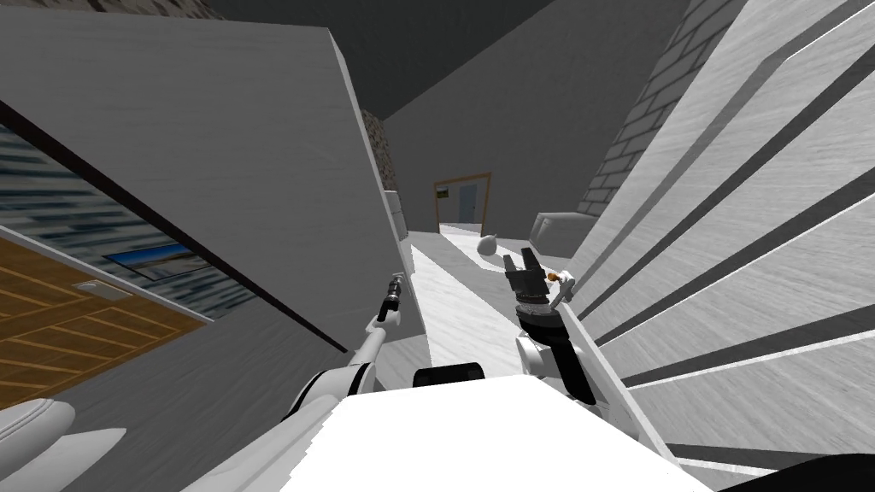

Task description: Push the door open

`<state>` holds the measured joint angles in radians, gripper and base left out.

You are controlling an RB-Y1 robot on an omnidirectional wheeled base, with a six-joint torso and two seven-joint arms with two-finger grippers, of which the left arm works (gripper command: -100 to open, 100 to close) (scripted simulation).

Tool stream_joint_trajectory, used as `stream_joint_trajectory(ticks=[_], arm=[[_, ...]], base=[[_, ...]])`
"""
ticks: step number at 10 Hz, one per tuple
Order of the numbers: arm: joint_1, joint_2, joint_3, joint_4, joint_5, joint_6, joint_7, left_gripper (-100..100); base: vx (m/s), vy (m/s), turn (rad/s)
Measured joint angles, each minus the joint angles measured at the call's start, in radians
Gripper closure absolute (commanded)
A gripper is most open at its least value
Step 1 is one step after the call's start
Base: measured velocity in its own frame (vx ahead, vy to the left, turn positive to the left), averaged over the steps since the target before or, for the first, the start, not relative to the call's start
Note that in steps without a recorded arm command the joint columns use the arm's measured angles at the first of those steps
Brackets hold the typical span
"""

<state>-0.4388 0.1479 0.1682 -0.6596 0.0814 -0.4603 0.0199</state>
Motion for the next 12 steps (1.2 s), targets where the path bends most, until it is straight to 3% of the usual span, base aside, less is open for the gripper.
stream_joint_trajectory(ticks=[4, 7, 8, 12], arm=[[0.016, 0.009, 0.024, -0.029, 0.008, 0.013, -0.006, 100], [0.016, 0.013, 0.047, -0.019, 0.015, 0.011, -0.015, 100], [0.006, 0.024, 0.054, 0.006, 0.019, -0.001, -0.013, 100], [0.024, 0.042, 0.098, -0.012, 0.033, 0.001, -0.026, 100]], base=[[0.145, -0.052, 0.045], [0.176, -0.072, 0.054], [0.213, -0.104, 0.067], [0.197, -0.112, 0.077]])
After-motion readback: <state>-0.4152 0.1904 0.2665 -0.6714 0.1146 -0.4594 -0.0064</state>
